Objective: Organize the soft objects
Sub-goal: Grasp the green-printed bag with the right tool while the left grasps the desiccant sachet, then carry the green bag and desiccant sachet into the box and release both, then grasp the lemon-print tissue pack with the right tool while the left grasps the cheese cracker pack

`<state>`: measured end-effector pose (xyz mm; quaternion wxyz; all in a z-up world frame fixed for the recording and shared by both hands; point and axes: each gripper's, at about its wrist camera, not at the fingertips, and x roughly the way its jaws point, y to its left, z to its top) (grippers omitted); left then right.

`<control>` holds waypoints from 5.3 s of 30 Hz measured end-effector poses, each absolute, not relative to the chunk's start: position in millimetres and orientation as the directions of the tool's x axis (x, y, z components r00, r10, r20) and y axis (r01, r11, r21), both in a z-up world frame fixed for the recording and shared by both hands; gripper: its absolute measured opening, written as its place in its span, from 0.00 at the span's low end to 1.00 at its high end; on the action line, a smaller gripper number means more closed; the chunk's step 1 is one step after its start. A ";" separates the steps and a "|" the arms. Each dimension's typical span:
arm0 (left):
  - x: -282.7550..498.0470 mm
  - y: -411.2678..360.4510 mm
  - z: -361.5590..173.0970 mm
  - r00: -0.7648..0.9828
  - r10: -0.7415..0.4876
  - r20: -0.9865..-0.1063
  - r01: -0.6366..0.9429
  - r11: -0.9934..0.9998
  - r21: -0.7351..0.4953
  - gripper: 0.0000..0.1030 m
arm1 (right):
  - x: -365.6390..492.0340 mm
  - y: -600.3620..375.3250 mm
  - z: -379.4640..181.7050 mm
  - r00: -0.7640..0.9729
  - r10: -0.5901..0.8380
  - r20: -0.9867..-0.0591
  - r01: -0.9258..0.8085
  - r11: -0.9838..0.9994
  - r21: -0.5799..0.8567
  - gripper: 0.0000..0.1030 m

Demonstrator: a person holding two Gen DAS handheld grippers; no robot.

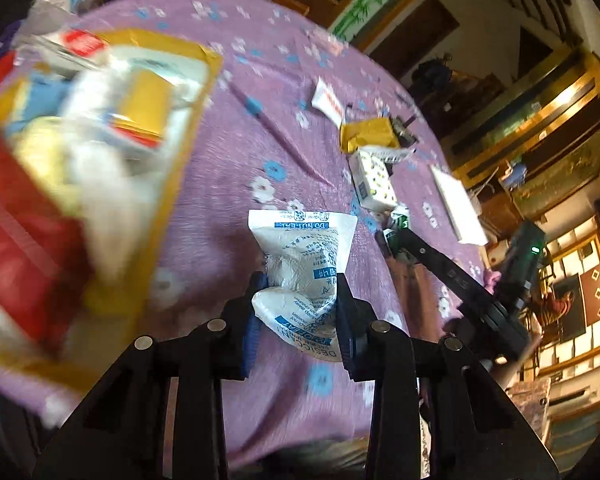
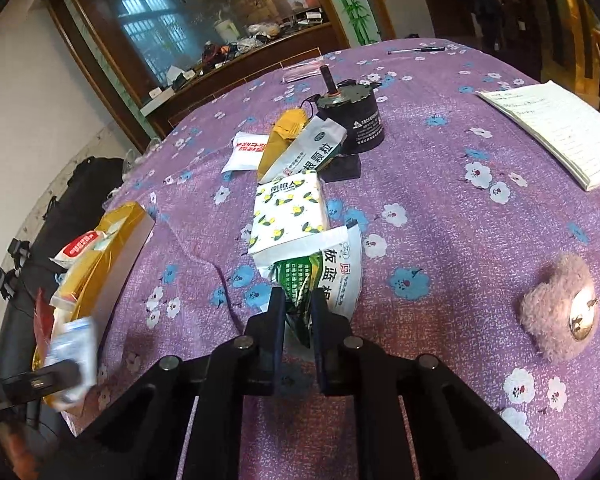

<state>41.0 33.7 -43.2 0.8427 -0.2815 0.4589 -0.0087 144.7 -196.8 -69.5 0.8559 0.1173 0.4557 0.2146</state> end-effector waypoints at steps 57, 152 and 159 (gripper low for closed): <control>37.5 166.8 22.6 0.726 -0.075 -0.684 -0.332 0.833 -0.444 0.67 | 132.7 -24.9 -2.3 0.259 0.791 -0.555 -0.549 0.593 0.589 0.59; 292.8 21.2 -95.3 0.403 -0.109 -0.909 -0.266 0.936 -0.230 0.68 | 172.5 -177.6 -83.6 0.399 0.545 -0.738 -0.254 0.839 0.482 0.45; 274.1 18.3 -96.1 0.449 -0.097 -0.888 -0.308 0.917 -0.256 0.50 | 163.9 -175.7 -73.7 0.447 0.563 -0.695 -0.306 0.826 0.473 0.45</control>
